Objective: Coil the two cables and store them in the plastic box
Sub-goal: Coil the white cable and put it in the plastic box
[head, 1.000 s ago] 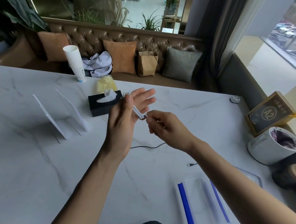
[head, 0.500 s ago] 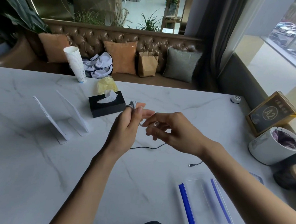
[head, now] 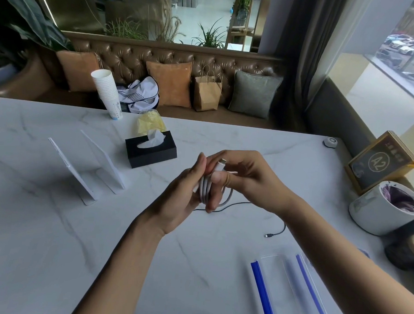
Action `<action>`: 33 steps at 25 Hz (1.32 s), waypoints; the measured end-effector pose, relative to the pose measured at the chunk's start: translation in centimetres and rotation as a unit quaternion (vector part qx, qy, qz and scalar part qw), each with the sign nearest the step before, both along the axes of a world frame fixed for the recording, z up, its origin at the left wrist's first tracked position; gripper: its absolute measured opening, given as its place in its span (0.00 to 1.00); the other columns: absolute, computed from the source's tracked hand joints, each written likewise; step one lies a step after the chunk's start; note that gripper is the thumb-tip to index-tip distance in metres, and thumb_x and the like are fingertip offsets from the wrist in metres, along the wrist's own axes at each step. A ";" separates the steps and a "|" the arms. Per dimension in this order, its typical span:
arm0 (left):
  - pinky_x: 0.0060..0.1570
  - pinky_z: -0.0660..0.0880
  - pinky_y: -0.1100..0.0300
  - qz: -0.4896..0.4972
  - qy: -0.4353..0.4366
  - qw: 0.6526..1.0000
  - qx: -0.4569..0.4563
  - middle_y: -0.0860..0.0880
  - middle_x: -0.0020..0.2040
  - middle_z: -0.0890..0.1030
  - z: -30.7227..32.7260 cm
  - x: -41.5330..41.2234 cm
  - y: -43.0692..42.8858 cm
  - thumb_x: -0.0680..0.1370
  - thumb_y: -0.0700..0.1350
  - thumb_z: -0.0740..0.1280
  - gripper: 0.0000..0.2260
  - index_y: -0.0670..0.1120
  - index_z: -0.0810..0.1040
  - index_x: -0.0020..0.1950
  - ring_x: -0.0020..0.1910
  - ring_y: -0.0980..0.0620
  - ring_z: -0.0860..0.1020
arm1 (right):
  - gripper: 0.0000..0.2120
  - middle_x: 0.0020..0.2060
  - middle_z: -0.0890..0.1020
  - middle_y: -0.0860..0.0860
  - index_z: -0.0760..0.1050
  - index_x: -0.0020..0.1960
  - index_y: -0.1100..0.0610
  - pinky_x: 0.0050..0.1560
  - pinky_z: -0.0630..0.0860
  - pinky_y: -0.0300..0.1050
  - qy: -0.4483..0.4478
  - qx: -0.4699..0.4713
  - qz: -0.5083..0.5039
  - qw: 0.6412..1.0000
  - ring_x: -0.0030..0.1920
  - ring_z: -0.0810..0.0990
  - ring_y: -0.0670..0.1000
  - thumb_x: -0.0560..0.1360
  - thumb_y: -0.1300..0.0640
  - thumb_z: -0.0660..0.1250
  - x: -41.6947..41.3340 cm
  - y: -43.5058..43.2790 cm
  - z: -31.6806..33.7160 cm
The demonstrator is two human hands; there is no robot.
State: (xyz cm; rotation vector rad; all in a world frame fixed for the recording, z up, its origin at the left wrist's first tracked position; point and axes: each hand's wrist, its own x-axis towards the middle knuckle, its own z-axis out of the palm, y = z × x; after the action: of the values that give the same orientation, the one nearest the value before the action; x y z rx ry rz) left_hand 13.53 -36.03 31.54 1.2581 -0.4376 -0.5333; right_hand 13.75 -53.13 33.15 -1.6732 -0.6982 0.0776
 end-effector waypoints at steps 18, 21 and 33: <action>0.44 0.78 0.56 0.170 -0.227 0.928 0.240 0.56 0.39 0.81 -0.3 -0.4 0.2 0.80 0.53 0.62 0.06 0.53 0.70 0.54 0.43 0.53 0.81 | 0.05 0.40 0.82 0.57 0.79 0.43 0.64 0.38 0.77 0.46 0.011 0.041 -0.163 0.986 0.35 0.79 0.53 0.77 0.64 0.70 0.5 0.1 -1.2; 0.38 0.75 0.57 0.214 -0.286 0.899 0.253 0.53 0.43 0.81 -0.9 -0.8 -0.6 0.81 0.49 0.63 0.07 0.52 0.69 0.57 0.41 0.51 0.77 | 0.09 0.38 0.81 0.52 0.77 0.42 0.65 0.34 0.75 0.40 0.032 0.037 -0.202 0.978 0.32 0.77 0.50 0.77 0.60 0.70 0.1 0.3 -1.3; 0.30 0.63 0.68 0.313 -0.282 0.870 0.258 0.57 0.31 0.70 -0.9 -0.7 -1.7 0.84 0.44 0.53 0.10 0.44 0.72 0.51 0.32 0.58 0.70 | 0.05 0.42 0.79 0.55 0.77 0.50 0.57 0.34 0.78 0.43 0.040 0.031 -0.233 0.971 0.32 0.78 0.52 0.76 0.61 0.72 -0.7 1.1 -1.1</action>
State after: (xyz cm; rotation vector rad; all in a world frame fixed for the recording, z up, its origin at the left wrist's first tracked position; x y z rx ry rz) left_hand 12.84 -37.77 30.69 1.9770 -0.3434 0.3209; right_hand 13.03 -52.03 32.06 -1.7239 -0.2325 -0.2073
